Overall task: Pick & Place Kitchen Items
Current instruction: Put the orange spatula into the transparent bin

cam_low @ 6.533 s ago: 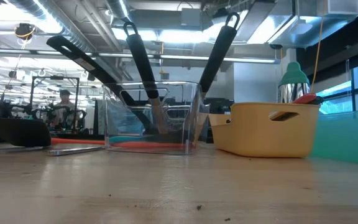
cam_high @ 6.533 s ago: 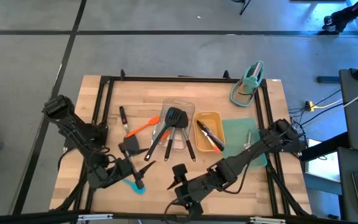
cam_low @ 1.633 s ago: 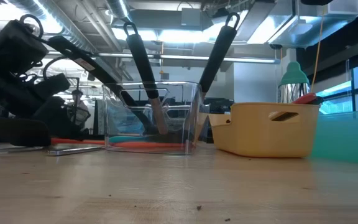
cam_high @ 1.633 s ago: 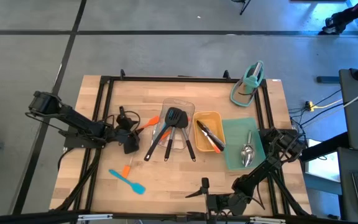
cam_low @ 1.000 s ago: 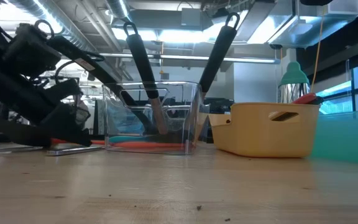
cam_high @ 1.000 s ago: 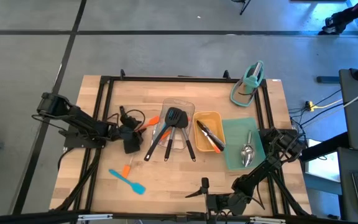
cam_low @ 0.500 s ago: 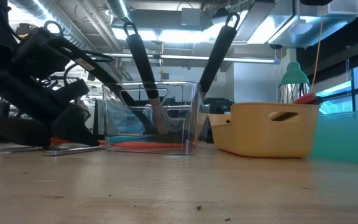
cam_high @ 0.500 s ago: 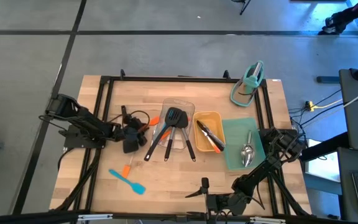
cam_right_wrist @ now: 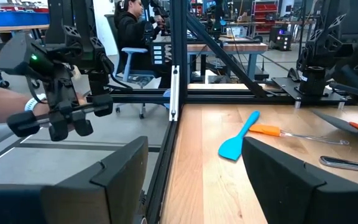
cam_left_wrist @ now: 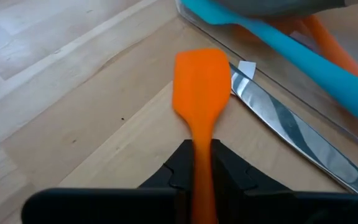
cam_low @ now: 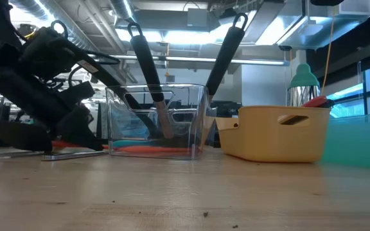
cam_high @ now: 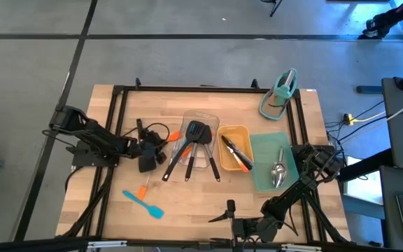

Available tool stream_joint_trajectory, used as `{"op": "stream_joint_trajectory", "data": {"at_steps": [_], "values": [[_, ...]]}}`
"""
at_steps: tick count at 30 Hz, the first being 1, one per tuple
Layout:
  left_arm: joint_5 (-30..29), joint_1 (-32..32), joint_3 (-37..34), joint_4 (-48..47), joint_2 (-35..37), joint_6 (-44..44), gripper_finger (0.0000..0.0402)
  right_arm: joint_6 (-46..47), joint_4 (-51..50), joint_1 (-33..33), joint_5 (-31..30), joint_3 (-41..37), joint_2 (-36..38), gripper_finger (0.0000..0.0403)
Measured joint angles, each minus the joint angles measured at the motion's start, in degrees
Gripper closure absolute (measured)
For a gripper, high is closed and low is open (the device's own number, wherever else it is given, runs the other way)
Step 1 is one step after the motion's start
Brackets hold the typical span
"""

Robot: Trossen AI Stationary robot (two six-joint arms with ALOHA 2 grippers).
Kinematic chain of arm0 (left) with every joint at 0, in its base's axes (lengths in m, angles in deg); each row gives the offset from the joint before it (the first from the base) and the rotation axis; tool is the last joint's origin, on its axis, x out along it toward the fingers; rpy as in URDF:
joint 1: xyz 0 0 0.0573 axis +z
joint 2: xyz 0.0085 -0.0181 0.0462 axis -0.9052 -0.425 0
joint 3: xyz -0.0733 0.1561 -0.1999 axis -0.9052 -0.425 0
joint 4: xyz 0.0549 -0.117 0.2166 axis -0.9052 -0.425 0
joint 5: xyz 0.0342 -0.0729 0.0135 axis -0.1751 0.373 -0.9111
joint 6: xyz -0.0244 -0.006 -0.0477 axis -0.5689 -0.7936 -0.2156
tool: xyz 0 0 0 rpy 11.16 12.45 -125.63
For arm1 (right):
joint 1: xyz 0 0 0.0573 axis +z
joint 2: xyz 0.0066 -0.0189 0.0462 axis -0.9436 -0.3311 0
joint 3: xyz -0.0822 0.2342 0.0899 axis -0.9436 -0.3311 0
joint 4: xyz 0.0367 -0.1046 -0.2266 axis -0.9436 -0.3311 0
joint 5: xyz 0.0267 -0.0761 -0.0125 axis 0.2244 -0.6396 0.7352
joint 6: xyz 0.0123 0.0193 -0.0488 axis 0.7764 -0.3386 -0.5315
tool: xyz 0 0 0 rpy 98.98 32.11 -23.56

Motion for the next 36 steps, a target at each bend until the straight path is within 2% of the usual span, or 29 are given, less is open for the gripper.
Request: {"op": "stream_joint_trajectory", "data": {"at_steps": [7,16,19,23,29,32,36], "values": [[0.52,0.57,3.71,-11.79,5.71,0.63,0.0375,0.0,-0.01,0.0,0.0,0.0,0.0,0.0139],[-3.93,0.56,8.53,-23.4,12.5,-0.88,0.0375,0.46,-0.02,0.02,0.02,0.0,0.0,0.0139],[-6.46,0.55,11.54,-30.04,14.67,-1.48,0.0375,0.49,-0.02,0.02,0.13,0.0,0.0,0.0139],[-10.79,0.57,16.95,-43.53,16.59,-3.93,0.0375,0.63,-0.02,0.02,0.15,-0.01,0.0,0.0139],[-11.15,0.37,28.14,-58.07,16.42,-6.1,0.0375,0.64,-0.02,0.02,0.13,0.0,0.0,0.0139],[-10.01,0.24,33.78,-61.95,16.22,-6.51,0.0375,0.66,0.0,0.02,0.13,0.0,0.0,0.0139],[-5.99,0.24,39.67,-62.22,15.14,-6.29,0.0375,0.66,0.0,0.02,0.13,0.0,0.0,0.0139]]}}
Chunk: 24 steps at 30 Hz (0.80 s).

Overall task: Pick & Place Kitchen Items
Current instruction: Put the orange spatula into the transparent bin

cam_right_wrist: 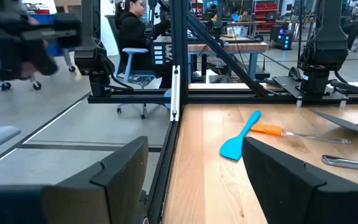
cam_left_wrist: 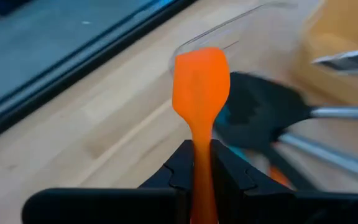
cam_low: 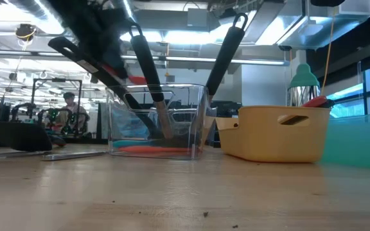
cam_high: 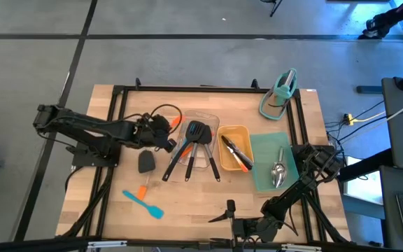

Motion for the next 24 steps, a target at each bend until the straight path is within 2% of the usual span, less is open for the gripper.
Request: {"op": "stream_joint_trajectory", "data": {"at_steps": [4,9,15,19,24], "values": [[1.87,-0.72,4.66,-0.2,-4.68,-0.67,0.0375,0.0,0.0,0.0,-0.02,-0.02,0.0,0.0139],[2.86,-1.18,13.29,-2.26,-16.05,-0.8,0.0375,0.0,0.0,0.0,-0.02,-0.02,0.0,0.0139],[4.69,-1.48,26.06,-13.72,-29.49,-2.86,0.0375,-0.02,0.0,0.0,1.08,-0.02,0.0,0.0139],[6.45,-0.27,32.33,-18.15,-35.51,-2.58,0.0375,0.0,-0.02,0.01,1.16,-0.02,0.0,0.0139],[7.55,1.53,36.95,-20.4,-40.33,-2.8,0.0375,-0.02,-0.02,0.07,1.42,-0.02,0.0,0.0139]]}}
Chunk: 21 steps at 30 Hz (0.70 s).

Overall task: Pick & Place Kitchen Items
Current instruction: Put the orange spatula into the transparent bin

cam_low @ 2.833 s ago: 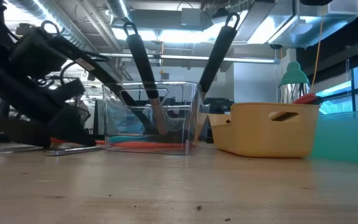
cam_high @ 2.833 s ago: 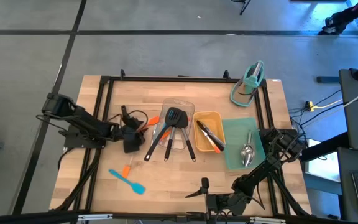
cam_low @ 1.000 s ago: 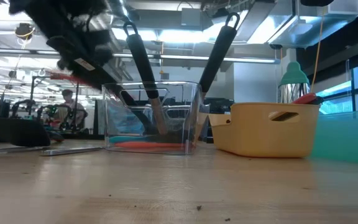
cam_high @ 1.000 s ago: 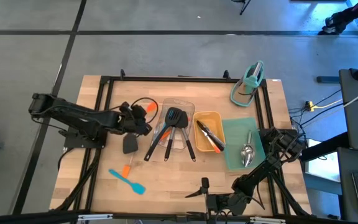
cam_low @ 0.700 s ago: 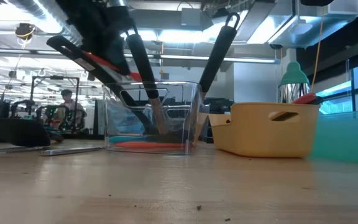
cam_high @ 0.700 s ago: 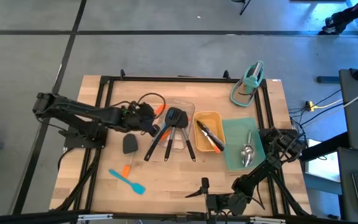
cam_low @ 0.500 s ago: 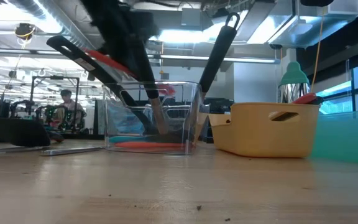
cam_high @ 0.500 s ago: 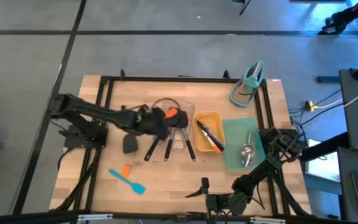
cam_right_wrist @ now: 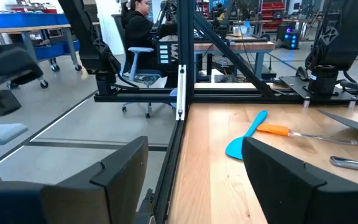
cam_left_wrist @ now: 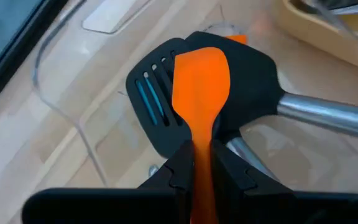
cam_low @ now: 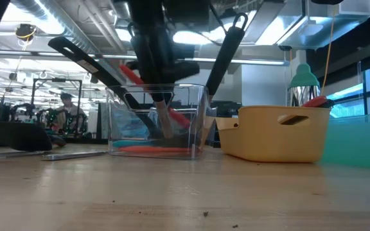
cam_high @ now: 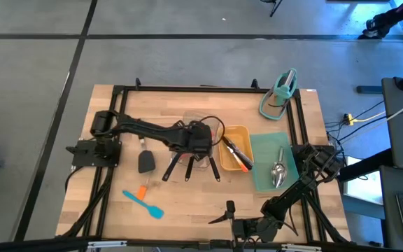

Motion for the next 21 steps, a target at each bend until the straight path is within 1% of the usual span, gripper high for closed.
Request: {"op": "stream_joint_trajectory", "data": {"at_steps": [7,21], "values": [[3.43,2.86,0.86,0.03,-2.85,-0.91,0.0375,-0.85,-0.02,0.46,-0.04,0.0,0.0,0.0139],[2.47,3.02,0.85,0.09,-4.84,-0.89,0.0374,-1.07,0.01,0.46,-0.07,0.0,0.0,0.0139]]}}
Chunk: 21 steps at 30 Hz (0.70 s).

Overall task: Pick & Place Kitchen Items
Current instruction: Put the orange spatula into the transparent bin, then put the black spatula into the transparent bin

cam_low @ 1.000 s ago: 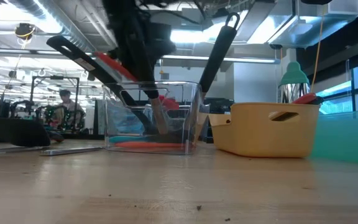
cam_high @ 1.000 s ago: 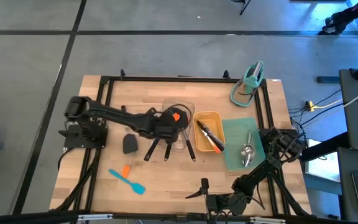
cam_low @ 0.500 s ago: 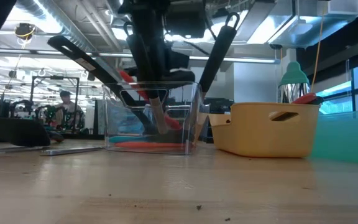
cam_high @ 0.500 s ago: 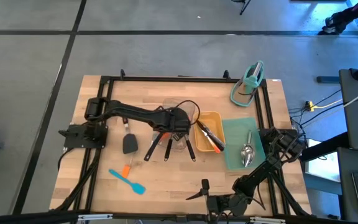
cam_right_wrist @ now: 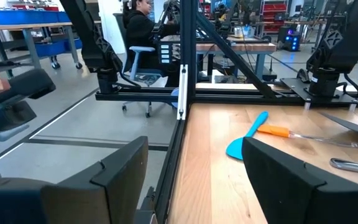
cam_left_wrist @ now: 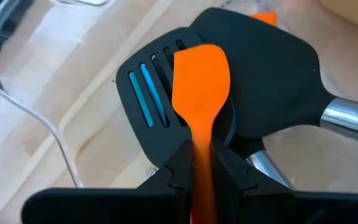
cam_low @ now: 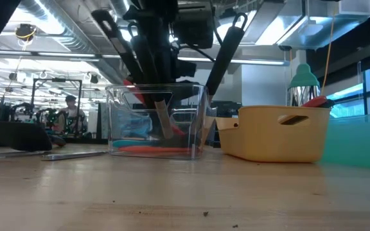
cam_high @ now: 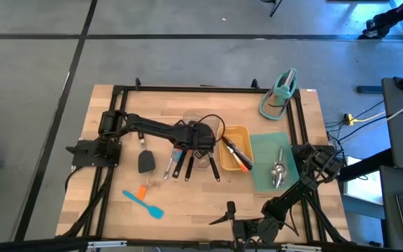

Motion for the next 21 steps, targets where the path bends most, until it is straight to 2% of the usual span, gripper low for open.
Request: {"op": "stream_joint_trajectory", "data": {"at_steps": [8,13,18,21], "values": [[-2.3,-0.87,-0.02,0.2,0.23,2.02,0.0296,-0.02,-0.01,0.0,-0.02,0.0,0.0,0.0139],[-3.89,-1.2,0.36,-1.87,0.72,2.16,0.0264,-0.02,-0.03,0.0,-0.02,0.0,0.0,0.0139],[-11.61,-2.84,4.55,-7.48,2.65,2.61,0.0244,-0.03,-0.06,0.0,-0.03,0.0,0.0,0.0139],[-14.32,-4.41,7.99,-9.63,4.68,4.37,0.0241,-0.07,-0.08,0.0,-0.04,0.0,0.0,0.0139]]}}
